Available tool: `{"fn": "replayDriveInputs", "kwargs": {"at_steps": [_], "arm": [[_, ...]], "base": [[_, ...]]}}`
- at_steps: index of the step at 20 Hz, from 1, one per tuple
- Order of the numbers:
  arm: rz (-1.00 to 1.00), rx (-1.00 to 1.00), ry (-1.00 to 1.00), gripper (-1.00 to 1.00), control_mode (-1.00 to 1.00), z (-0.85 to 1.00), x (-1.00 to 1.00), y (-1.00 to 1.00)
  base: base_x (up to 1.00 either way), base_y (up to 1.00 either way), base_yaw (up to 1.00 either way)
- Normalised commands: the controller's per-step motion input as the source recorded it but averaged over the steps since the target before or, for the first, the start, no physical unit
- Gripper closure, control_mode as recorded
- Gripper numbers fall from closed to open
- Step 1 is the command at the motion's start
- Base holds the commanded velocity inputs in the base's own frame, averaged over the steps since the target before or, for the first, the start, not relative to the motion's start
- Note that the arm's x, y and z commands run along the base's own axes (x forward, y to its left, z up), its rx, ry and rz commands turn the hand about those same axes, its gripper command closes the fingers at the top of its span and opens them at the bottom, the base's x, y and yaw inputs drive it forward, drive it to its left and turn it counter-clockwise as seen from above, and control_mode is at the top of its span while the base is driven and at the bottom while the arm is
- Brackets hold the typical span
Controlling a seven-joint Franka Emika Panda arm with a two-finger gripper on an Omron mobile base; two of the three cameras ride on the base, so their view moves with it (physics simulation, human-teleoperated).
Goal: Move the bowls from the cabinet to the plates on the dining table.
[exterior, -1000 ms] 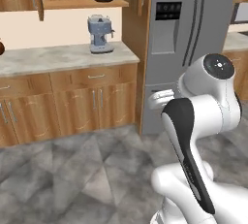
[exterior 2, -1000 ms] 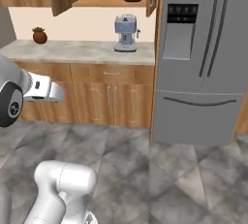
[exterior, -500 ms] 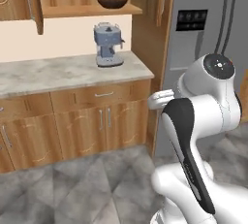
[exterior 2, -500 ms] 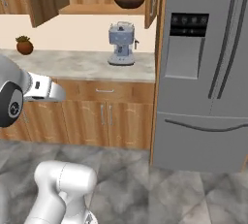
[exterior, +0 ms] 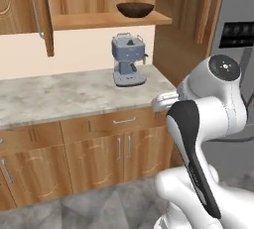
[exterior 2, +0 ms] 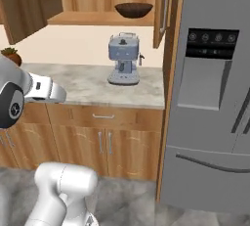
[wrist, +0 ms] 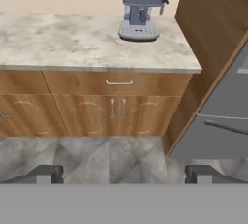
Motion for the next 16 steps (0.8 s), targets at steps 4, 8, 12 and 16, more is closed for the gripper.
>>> {"fn": "replayDriveInputs", "kwargs": {"at_steps": [4, 8, 12, 16], "arm": [[0.00, 0.00, 0.00, -1.00, 1.00, 0.00, 0.00, 0.00], [0.00, 0.00, 0.00, -1.00, 1.00, 0.00, 0.00, 0.00], [0.00, 0.00, 0.00, -1.00, 1.00, 0.00, 0.00, 0.00], [0.00, 0.00, 0.00, -1.00, 1.00, 0.00, 0.00, 0.00]], "base": [[1.00, 0.24, 0.13], [1.00, 0.00, 0.17], [0.80, 0.00, 0.11], [0.22, -0.04, 0.01]]}}
